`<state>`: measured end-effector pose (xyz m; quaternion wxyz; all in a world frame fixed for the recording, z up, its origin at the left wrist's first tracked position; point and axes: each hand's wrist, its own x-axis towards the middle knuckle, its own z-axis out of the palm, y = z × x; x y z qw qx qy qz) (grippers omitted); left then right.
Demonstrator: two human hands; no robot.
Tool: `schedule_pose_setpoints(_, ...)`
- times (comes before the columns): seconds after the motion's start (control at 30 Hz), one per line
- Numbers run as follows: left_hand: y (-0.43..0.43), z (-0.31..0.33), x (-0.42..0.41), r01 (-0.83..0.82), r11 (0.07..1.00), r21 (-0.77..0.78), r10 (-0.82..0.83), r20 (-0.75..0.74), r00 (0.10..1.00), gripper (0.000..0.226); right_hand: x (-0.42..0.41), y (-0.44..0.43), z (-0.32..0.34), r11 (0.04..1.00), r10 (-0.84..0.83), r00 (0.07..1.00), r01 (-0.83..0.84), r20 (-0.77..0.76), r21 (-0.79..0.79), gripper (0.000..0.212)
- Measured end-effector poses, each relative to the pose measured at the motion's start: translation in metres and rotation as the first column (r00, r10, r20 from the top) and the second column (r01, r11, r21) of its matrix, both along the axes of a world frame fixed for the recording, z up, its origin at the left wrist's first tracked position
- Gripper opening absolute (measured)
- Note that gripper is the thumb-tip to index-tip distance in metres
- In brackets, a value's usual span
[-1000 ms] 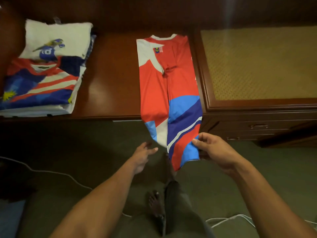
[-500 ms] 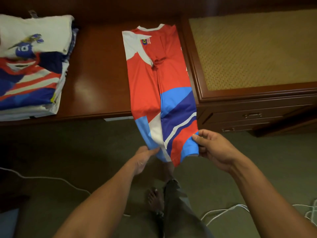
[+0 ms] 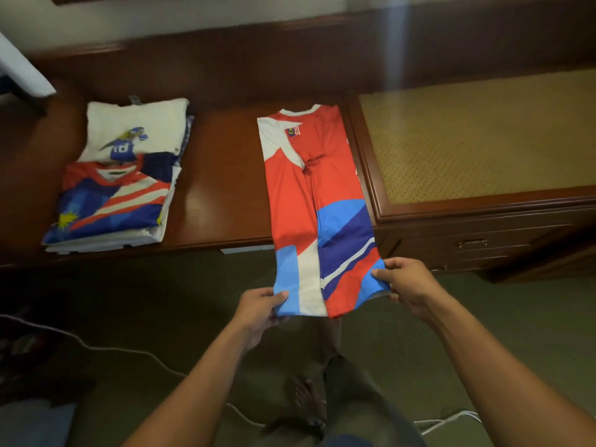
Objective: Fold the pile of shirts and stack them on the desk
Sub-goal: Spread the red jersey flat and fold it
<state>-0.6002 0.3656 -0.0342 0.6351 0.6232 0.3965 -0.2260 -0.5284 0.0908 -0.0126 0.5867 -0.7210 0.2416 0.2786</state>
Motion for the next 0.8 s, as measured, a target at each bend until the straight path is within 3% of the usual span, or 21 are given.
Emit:
schedule_pose_setpoints(0.1,0.005,0.027,0.02,-0.069,0.997,-0.02,0.069,0.0,0.998,0.017,0.015,0.003,0.017,0.991,-0.004,0.997,0.015,0.08,-0.134,0.014)
schedule_pose_setpoints(0.2,0.014,0.045,0.044,-0.135,0.989,-0.068,0.139,0.066,0.988,0.023,0.035,0.006,0.031,0.985,-0.047,0.989,0.069,0.142,-0.16,0.024)
schedule_pose_setpoints(0.3,0.024,0.058,0.074,-0.162,0.982,-0.096,0.175,0.139,0.975,0.015,0.062,0.009,0.036,0.993,-0.083,0.991,0.091,0.106,-0.07,0.005)
schedule_pose_setpoints(0.43,0.035,0.072,0.12,-0.188,0.97,-0.153,0.218,0.209,0.953,0.032,0.111,0.015,0.047,0.971,-0.201,0.979,0.195,0.027,0.135,0.022)
schedule_pose_setpoints(0.53,0.044,0.072,0.152,-0.157,0.965,-0.212,0.207,0.242,0.948,0.045,0.152,0.019,0.044,0.96,-0.182,0.983,0.178,-0.002,0.215,0.034)
schedule_pose_setpoints(0.6,0.05,0.066,0.171,-0.088,0.989,-0.122,0.119,0.268,0.956,0.038,0.179,0.023,0.035,0.983,-0.11,0.994,0.106,0.018,0.15,0.038)
schedule_pose_setpoints(0.7,0.055,0.051,0.198,-0.017,0.988,0.151,-0.028,0.29,0.957,0.034,0.215,0.031,0.021,0.999,-0.013,0.997,0.009,0.073,0.053,0.02)
schedule_pose_setpoints(0.8,0.057,0.036,0.226,-0.002,0.968,0.251,-0.079,0.315,0.946,0.019,0.245,0.039,0.01,1.0,0.012,0.996,-0.012,0.091,0.004,0.01)
